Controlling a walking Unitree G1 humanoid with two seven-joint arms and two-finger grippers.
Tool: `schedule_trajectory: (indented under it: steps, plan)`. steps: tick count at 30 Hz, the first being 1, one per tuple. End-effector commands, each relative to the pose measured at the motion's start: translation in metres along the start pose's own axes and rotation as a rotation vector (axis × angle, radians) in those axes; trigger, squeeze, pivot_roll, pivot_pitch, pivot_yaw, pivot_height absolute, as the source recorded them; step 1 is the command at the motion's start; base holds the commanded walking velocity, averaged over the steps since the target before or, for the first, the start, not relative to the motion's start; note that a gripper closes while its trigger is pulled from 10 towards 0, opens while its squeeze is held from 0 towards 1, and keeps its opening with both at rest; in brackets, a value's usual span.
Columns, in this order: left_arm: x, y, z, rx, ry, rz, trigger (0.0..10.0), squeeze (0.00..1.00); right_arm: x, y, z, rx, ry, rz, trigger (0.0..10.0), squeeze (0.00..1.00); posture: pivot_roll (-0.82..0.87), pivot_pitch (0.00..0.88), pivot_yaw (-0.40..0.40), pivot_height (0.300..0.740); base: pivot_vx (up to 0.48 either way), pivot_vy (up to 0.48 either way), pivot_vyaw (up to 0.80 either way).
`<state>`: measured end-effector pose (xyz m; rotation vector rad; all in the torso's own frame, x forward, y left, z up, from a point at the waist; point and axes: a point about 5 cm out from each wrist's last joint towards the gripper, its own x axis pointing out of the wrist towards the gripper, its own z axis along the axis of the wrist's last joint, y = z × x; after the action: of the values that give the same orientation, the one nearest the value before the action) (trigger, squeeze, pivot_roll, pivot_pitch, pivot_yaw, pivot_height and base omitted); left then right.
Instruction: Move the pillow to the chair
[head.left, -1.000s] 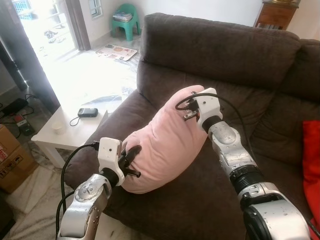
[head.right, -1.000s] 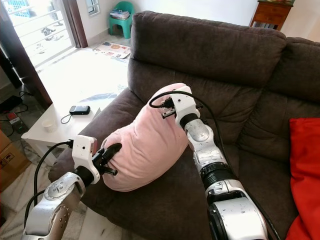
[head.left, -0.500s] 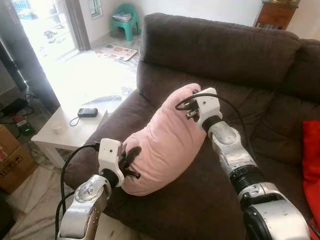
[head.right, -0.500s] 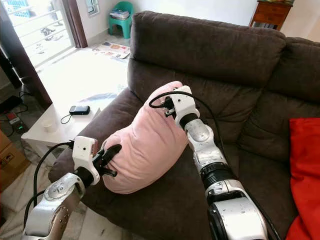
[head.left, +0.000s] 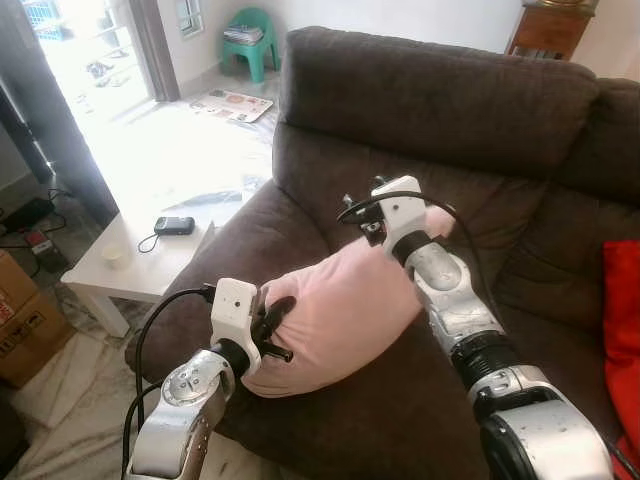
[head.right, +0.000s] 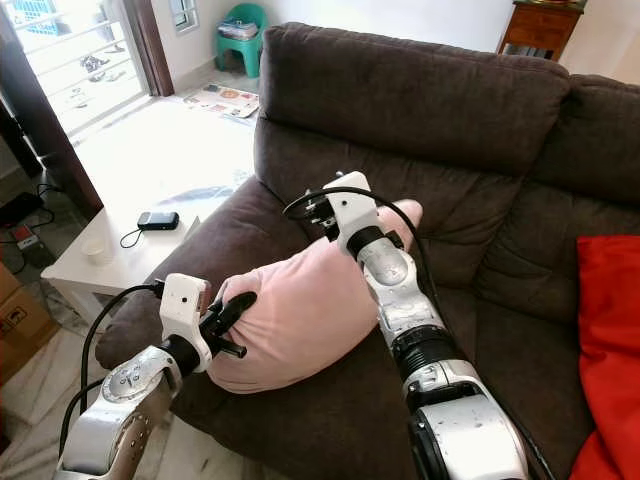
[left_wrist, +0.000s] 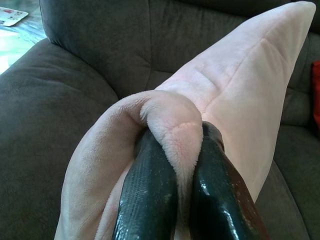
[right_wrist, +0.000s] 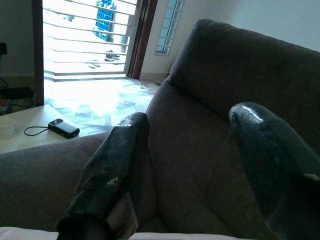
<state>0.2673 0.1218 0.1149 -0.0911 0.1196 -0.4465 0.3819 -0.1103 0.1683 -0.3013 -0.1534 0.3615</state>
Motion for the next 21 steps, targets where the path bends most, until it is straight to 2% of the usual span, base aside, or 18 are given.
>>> schedule_trajectory:
  steps: [1, 3, 4, 5, 13, 17, 21]
  plan:
    - [0.002, 0.005, 0.010, 0.030, -0.054, 0.035, 10.0, 0.00, 0.002, -0.004, 0.007, -0.013, -0.028, -0.011, 10.0, 0.00, 0.08, 0.047, -0.049, 0.740, 0.000, 0.000, 0.00]
    - [0.002, 0.012, 0.010, 0.044, -0.055, 0.086, 10.0, 0.00, 0.001, -0.004, 0.007, -0.016, -0.029, -0.014, 10.0, 0.00, 0.08, 0.048, -0.048, 0.740, 0.000, 0.000, 0.00]
    - [0.002, 0.022, 0.009, 0.055, -0.051, 0.162, 10.0, 0.00, 0.001, -0.005, 0.007, -0.017, -0.029, -0.019, 10.0, 0.00, 0.08, 0.048, -0.048, 0.740, 0.000, 0.000, 0.00]
    - [0.002, 0.026, 0.009, 0.057, -0.050, 0.194, 10.0, 0.00, 0.001, -0.006, 0.006, -0.018, -0.029, -0.022, 10.0, 0.00, 0.08, 0.048, -0.048, 0.740, 0.000, 0.000, 0.00]
    - [-0.013, 0.071, 0.009, 0.006, -0.078, 0.534, 10.0, 0.00, -0.006, -0.016, 0.008, -0.015, -0.067, -0.087, 10.0, 0.00, 0.07, 0.049, -0.048, 0.740, 0.000, 0.000, 0.00]
    - [-0.016, 0.076, 0.008, -0.020, -0.096, 0.584, 10.0, 0.00, -0.014, -0.020, 0.004, -0.009, -0.072, -0.127, 10.0, 0.00, 0.07, 0.049, -0.048, 0.740, 0.000, 0.000, 0.00]
    - [-0.017, 0.079, 0.009, -0.085, -0.147, 0.648, 10.0, 0.00, -0.023, -0.022, -0.006, -0.009, -0.046, -0.148, 10.0, 0.00, 0.07, 0.048, -0.048, 0.740, 0.000, 0.000, 0.00]
